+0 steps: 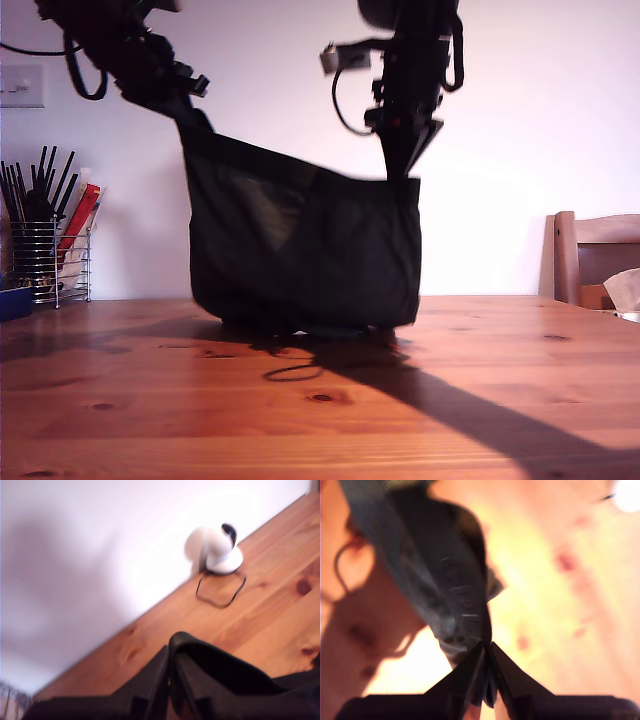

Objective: Fold the underwear in front of you. After folding it, place it to the left side.

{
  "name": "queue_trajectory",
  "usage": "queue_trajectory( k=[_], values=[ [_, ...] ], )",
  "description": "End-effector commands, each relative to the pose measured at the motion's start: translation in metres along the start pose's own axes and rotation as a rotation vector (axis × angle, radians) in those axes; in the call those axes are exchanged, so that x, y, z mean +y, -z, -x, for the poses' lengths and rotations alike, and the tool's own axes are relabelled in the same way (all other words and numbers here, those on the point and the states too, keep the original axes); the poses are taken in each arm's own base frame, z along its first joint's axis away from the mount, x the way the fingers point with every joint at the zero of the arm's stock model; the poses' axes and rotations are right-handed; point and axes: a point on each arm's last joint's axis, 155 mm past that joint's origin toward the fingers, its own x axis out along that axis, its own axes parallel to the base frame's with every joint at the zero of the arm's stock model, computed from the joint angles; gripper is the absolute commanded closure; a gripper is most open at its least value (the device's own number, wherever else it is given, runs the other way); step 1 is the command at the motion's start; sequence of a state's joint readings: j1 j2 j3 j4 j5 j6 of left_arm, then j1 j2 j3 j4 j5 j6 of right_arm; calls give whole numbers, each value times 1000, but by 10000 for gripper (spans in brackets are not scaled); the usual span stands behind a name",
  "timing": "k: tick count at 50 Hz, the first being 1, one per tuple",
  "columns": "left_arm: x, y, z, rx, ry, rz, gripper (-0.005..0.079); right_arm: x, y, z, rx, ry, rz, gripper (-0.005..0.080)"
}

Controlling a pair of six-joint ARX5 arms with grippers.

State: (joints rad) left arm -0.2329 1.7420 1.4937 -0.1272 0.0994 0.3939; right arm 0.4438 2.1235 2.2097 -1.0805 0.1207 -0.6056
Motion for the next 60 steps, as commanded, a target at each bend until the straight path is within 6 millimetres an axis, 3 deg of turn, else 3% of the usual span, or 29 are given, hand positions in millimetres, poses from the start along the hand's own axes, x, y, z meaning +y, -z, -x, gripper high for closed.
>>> queue_trajectory(
  k=[1,10,21,28,37,41,47,60],
  values=[
    [2,10,-1,20,-4,16,764,-20,-11,22,-56,60,-21,763],
    [10,0,1,-19,-28,17,764,-43,-29,37,-124,146,-44,763],
    [20,-10,3,-41,-63,32,764,-64,-34,42,-138,242,-70,763],
    [28,-32,8,-89,-82,27,764,-86,-58,61,-242,328,-84,763],
    [51,-69,23,-170,-137,22,764,-114,-75,86,-323,442,-123,763],
    [56,-77,27,-180,-144,22,764,-122,-78,93,-341,480,-136,763],
    [49,-57,24,-99,-110,38,764,-112,-67,85,-284,437,-121,763],
    [7,3,23,135,67,117,764,-53,-32,59,-149,155,-138,763]
  ],
)
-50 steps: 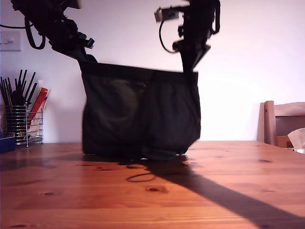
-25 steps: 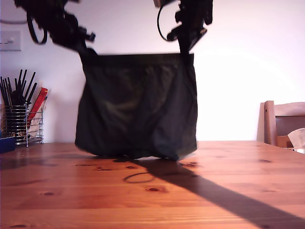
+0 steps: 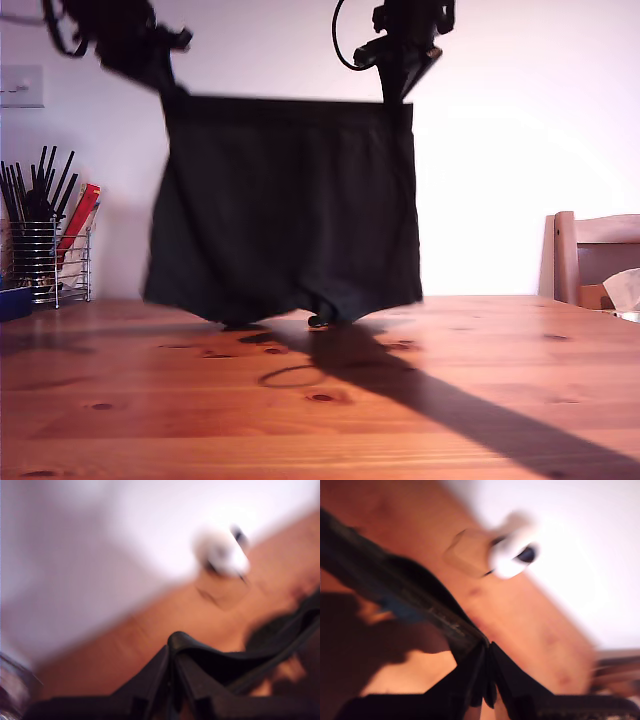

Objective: Fold the underwear in front of you. After folding it, place it to the left side.

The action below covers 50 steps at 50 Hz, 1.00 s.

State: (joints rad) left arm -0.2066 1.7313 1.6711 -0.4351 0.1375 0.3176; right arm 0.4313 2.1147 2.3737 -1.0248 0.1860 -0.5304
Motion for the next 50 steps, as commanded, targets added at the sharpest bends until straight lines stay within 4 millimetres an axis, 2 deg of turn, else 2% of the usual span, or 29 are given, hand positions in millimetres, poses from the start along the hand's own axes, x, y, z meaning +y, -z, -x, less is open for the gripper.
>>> queue_trajectory(
  k=[1,11,18,27,34,43,47,50],
  values=[
    [-1,16,-5,42,21,20,764,6,8,9,18,-49,-25,763],
    [-24,55,2,195,127,65,764,47,38,17,128,-241,-47,763],
    [-42,78,9,287,204,99,764,70,52,24,182,-357,-92,763],
    [-64,117,9,384,282,136,764,98,64,16,224,-463,-140,763],
    [-73,144,8,441,300,150,764,124,95,3,330,-525,-134,763],
    [-79,163,6,475,310,158,764,146,126,-5,428,-578,-127,763],
    [-80,167,0,456,305,156,764,150,128,-8,428,-583,-128,763],
    [-80,170,-4,441,303,160,764,150,121,-12,400,-570,-142,763]
  ],
)
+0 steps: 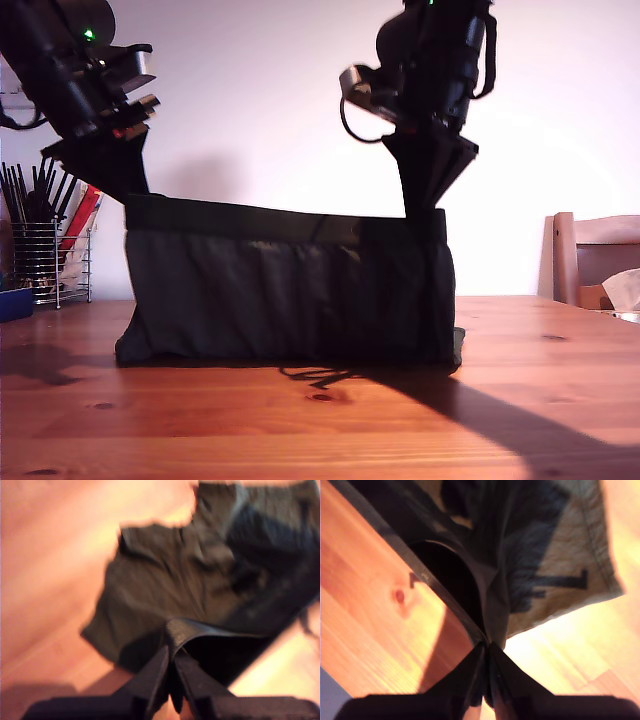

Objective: Fold the underwear in front of you. After folding it, place it to the left side.

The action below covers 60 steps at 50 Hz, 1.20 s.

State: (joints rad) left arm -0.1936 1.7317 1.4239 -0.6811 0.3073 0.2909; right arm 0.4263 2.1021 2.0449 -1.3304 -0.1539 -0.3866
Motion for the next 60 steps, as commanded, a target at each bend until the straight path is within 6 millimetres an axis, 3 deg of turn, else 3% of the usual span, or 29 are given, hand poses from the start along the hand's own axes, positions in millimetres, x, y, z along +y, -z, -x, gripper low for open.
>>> queue_trajectory(
  k=[1,14,25,41,49,60],
  values=[
    [0,15,-12,24,13,18,764,3,-8,-2,-33,-2,-12,763],
    [-3,0,-18,-79,35,5,764,-6,-41,3,-159,53,-23,763],
    [-2,-28,-10,-194,33,-37,764,-20,-56,9,-223,120,-48,763],
    [5,-54,6,-309,27,-48,764,-21,-78,19,-328,115,-49,763],
    [3,-54,7,-314,54,-32,764,-21,-85,20,-362,110,-52,763],
    [5,-30,-4,-267,76,2,764,-16,-71,12,-337,95,-56,763]
  ],
)
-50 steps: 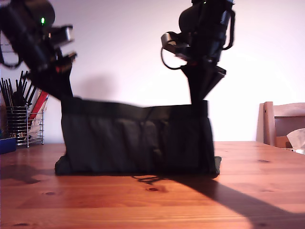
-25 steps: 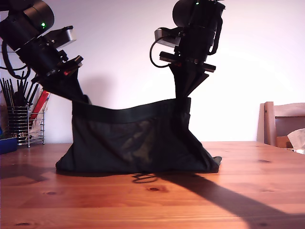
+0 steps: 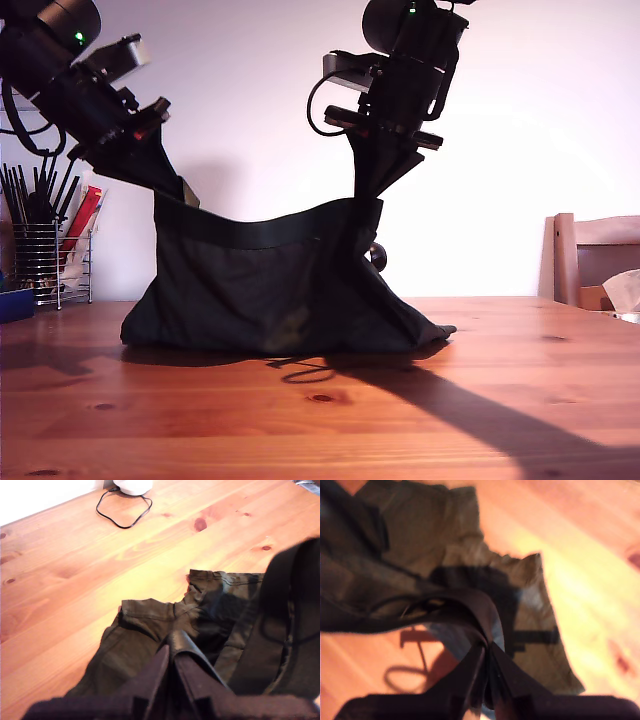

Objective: Fold the underwear in front of you. After folding it, place it to the left side.

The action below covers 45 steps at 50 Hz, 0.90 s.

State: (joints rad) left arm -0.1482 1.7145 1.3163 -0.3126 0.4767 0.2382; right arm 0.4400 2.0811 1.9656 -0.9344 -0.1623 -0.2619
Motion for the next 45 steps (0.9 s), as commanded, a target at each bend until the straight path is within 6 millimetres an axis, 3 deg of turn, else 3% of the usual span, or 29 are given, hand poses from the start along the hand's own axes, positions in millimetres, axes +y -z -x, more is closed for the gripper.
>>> queue_trajectory(
  k=[1,6,19,26,45],
  values=[
    [-1,25,-1,35,12,32,764,3,2,12,-23,2,0,763],
    [0,44,0,35,8,50,764,7,13,15,-31,4,-6,763],
    [-13,51,28,-30,-15,64,764,21,44,32,-112,18,-44,763],
    [-21,64,37,-21,-19,70,764,34,60,36,-115,2,-51,763],
    [-45,127,24,78,26,129,764,68,107,5,-8,-52,-38,763]
  ],
)
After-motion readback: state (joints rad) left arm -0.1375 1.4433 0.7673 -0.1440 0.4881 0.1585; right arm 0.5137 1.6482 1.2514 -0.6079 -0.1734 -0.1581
